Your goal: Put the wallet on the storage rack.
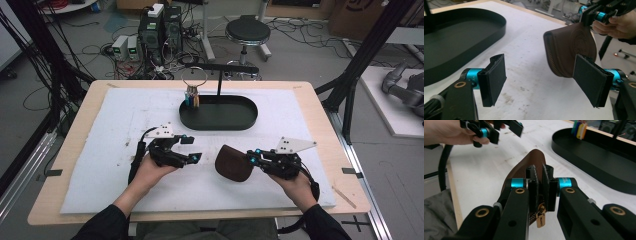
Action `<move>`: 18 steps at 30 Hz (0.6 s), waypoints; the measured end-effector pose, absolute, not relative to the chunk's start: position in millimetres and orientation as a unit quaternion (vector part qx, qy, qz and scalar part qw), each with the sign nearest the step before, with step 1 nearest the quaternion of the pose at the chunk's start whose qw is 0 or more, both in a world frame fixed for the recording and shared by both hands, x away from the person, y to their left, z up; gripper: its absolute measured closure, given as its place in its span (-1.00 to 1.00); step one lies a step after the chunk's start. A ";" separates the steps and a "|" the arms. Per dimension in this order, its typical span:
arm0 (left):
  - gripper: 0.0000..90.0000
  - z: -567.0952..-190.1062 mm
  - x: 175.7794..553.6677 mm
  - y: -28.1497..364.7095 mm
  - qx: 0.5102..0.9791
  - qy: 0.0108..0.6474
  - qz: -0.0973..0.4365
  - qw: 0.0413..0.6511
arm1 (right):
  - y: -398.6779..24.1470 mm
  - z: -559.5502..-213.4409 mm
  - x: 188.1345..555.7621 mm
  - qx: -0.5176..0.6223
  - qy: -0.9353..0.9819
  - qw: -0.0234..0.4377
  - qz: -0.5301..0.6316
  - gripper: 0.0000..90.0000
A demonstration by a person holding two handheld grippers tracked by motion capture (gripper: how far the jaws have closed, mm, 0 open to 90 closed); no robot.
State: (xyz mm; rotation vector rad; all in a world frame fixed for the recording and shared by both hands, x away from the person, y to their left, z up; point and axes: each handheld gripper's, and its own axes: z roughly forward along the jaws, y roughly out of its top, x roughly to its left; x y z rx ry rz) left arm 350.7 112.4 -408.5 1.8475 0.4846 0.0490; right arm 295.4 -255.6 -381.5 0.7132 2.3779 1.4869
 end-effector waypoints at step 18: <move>-0.35 -418.2 366.0 79.4 0.791 0.137 -0.101 0.588 | -233.6 -371.3 291.8 0.180 0.825 0.113 0.524 0.91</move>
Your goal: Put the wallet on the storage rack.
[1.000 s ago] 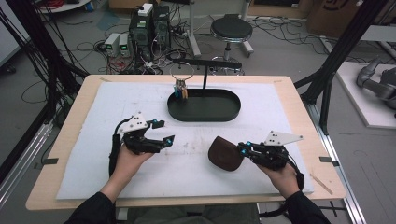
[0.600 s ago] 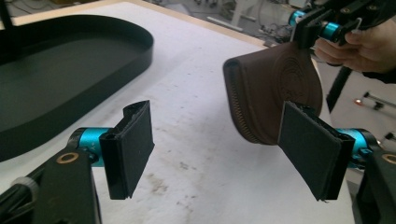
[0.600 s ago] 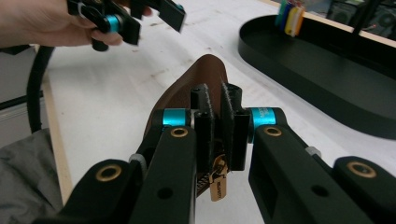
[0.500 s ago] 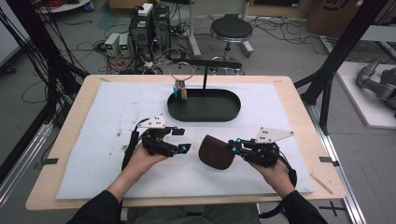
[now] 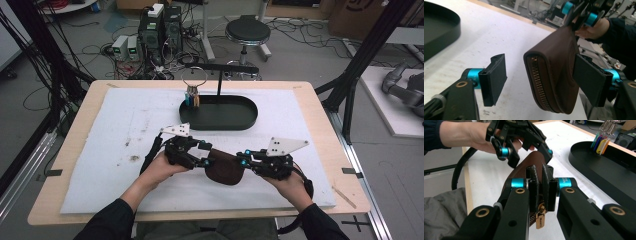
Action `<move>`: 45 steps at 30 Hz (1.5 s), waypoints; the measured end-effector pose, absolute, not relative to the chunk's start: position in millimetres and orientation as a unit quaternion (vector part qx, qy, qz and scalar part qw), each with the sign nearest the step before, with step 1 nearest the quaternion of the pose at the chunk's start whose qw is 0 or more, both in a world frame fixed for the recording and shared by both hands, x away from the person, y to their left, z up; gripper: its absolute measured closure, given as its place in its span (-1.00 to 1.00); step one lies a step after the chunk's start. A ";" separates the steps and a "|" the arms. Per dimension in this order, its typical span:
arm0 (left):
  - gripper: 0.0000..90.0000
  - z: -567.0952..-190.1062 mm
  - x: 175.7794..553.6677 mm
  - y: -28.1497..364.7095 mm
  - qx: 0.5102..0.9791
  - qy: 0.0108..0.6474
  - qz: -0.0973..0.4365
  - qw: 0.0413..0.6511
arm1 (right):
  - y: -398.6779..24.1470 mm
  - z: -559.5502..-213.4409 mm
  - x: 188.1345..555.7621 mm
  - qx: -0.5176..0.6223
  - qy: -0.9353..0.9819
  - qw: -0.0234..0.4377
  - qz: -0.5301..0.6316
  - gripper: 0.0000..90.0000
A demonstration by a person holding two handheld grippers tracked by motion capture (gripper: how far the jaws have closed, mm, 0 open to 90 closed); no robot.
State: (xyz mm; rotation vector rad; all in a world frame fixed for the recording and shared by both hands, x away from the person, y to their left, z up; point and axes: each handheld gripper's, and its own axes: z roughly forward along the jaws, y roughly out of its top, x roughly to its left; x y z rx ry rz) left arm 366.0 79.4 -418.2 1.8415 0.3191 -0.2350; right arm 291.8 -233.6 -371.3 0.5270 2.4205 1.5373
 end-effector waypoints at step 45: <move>0.10 -393.2 344.2 90.5 0.758 0.059 -0.049 0.648 | -246.0 -376.0 302.7 0.153 0.818 0.032 0.554 0.60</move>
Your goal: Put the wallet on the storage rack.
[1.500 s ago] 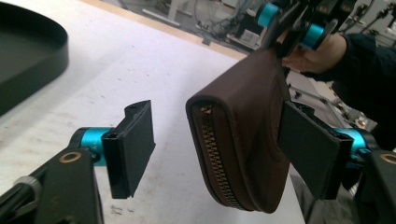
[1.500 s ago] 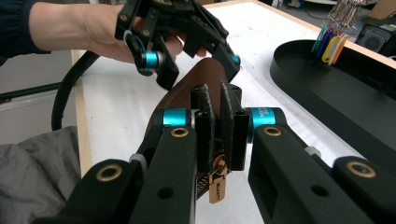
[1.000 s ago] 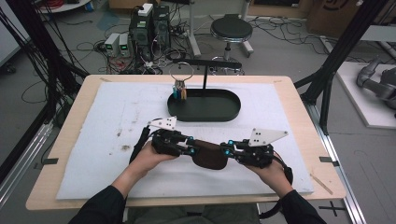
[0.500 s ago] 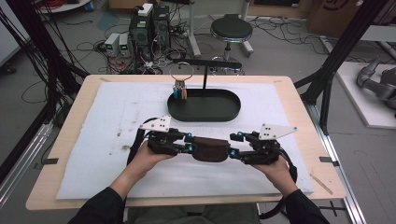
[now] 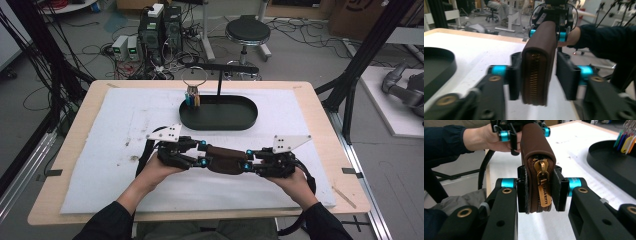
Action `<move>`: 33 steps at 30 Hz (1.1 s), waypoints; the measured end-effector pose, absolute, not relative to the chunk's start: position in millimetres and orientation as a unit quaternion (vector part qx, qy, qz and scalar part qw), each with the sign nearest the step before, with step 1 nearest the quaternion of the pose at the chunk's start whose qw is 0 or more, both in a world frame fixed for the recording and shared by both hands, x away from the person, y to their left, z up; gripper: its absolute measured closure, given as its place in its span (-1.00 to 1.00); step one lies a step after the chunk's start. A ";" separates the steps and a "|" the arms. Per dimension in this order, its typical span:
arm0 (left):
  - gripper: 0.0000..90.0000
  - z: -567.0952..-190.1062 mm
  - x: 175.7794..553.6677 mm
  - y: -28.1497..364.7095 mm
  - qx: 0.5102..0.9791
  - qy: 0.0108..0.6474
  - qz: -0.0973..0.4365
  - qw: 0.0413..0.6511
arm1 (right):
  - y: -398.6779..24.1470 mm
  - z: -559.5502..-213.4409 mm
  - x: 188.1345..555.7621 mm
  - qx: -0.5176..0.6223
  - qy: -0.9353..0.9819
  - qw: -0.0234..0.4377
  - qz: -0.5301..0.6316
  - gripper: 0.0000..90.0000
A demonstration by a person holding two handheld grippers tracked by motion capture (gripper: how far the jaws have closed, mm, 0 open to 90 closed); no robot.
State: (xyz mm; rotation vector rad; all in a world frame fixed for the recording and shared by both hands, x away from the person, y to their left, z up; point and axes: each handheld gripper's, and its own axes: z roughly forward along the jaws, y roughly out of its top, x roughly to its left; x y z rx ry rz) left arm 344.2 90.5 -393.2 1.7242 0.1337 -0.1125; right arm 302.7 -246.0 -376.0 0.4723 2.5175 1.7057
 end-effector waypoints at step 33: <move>-0.36 -385.2 334.0 136.0 0.760 0.138 0.068 0.631 | -253.3 -367.8 314.6 0.168 0.803 0.068 0.567 0.61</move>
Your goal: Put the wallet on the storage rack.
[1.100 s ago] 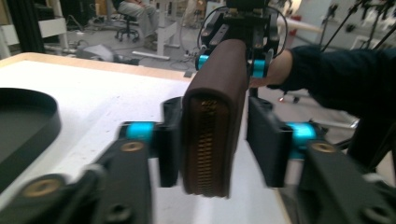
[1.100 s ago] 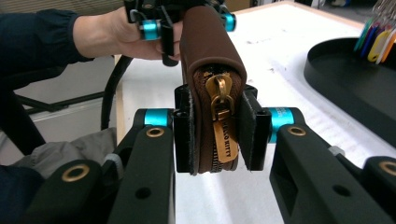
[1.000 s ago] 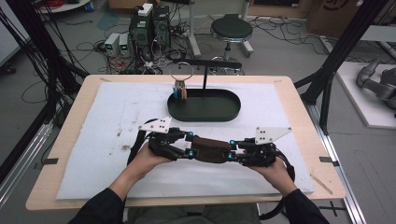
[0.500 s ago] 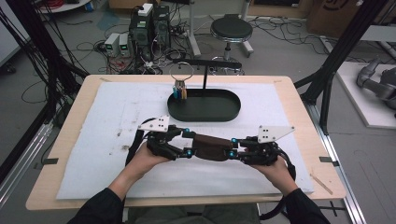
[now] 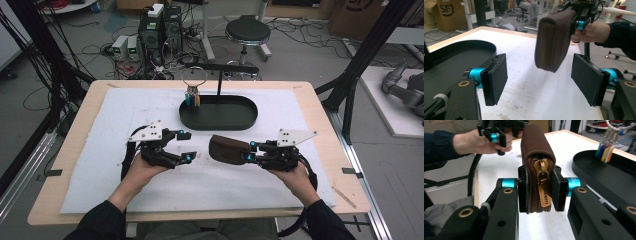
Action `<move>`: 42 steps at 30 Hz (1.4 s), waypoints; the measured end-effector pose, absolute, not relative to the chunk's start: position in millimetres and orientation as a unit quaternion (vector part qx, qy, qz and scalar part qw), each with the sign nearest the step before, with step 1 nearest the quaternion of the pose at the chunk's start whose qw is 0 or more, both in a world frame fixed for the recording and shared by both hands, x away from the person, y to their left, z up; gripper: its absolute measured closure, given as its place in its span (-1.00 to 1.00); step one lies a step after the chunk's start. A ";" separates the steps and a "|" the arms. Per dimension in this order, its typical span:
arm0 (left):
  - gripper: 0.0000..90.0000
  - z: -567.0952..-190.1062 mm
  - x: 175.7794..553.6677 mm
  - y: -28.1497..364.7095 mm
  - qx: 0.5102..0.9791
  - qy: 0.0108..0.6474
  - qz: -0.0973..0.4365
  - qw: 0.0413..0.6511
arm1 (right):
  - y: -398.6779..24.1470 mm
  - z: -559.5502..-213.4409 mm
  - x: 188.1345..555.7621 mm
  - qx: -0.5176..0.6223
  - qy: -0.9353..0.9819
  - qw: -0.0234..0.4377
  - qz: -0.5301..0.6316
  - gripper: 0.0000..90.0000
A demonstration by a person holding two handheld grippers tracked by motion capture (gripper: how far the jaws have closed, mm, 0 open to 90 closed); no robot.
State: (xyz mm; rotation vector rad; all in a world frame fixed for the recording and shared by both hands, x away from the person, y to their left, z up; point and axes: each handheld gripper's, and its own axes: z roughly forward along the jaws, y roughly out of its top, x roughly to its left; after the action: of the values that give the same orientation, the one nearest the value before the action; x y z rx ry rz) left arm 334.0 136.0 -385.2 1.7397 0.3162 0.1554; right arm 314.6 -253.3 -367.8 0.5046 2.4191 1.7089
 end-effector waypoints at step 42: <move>-0.38 -397.4 300.2 174.3 0.766 0.175 0.145 0.602 | -219.0 -361.3 403.3 0.278 0.788 0.191 0.515 0.61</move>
State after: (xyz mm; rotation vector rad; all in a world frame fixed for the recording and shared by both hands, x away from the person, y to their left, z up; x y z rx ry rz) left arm 300.2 174.3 -397.4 1.7738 0.4047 0.3370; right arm 403.3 -219.0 -361.3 0.7812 2.2128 1.4476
